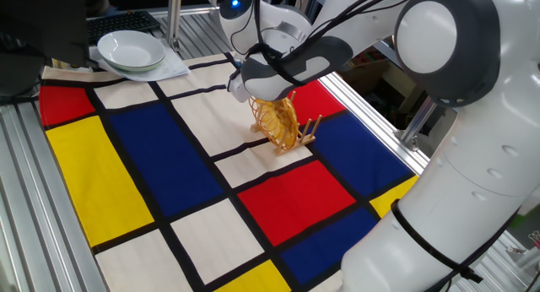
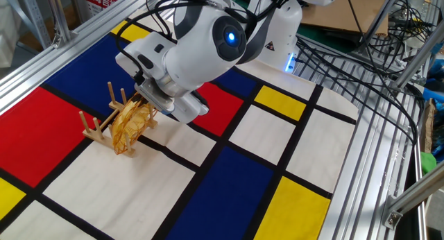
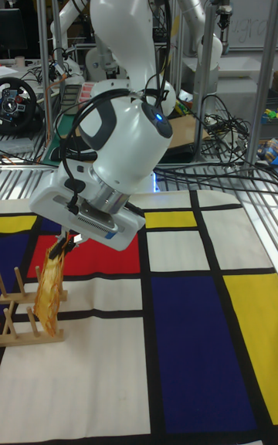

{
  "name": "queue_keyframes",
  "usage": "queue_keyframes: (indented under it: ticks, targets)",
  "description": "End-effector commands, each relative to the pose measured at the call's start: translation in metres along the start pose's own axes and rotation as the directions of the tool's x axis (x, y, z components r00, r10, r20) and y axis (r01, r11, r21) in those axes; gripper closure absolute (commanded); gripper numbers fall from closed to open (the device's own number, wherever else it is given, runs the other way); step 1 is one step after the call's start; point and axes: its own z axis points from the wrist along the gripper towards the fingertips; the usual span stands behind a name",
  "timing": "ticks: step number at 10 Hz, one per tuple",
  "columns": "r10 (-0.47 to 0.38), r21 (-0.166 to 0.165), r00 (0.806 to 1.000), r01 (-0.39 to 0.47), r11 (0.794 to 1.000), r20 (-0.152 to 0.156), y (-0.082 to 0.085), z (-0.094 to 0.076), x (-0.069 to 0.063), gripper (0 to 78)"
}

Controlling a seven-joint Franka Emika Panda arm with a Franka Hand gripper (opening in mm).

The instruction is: Take the dish off the dish rack

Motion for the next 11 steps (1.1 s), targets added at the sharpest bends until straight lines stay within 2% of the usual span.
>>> queue_keyframes:
  ticks: [1,6,7,11]
  targets:
    - [0.002,0.003,1.000,-0.002,1.000,0.006,-0.001,-0.001,-0.001,76.4]
    - [0.002,0.003,1.000,-0.002,1.000,0.006,-0.001,-0.001,-0.001,76.4]
    - [-0.038,0.208,0.999,0.039,0.977,-0.011,-0.032,-0.026,-0.005,76.4]
    - [-0.050,0.215,0.999,0.052,0.975,-0.014,-0.041,-0.032,-0.006,76.4]
